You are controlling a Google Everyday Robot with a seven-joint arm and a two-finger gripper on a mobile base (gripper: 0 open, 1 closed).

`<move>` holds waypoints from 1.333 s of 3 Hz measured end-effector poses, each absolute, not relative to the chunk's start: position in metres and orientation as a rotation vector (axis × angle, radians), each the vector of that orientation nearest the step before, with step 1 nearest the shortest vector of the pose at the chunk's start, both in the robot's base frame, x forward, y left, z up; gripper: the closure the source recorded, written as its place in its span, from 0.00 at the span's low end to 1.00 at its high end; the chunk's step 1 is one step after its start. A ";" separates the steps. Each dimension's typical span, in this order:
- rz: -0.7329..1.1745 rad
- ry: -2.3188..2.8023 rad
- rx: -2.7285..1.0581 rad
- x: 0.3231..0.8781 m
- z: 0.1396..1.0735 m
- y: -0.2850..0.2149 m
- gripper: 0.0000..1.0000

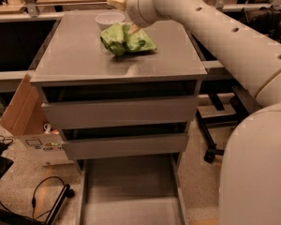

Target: Pick green rice chip bag from bottom drawer and place on counter

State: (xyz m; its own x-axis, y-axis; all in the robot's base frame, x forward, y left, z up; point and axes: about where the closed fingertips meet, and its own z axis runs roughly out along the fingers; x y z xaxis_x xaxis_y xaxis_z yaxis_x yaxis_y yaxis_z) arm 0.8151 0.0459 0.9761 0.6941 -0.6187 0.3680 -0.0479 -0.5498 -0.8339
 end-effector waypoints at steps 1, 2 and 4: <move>-0.830 0.510 -2.036 0.815 0.975 0.047 0.00; -0.828 0.523 -2.037 0.815 0.977 0.048 0.00; -1.133 0.570 -2.071 0.776 1.051 0.028 0.00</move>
Offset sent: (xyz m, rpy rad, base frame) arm 0.0001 0.0011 -0.0010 -0.0002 0.0014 0.0015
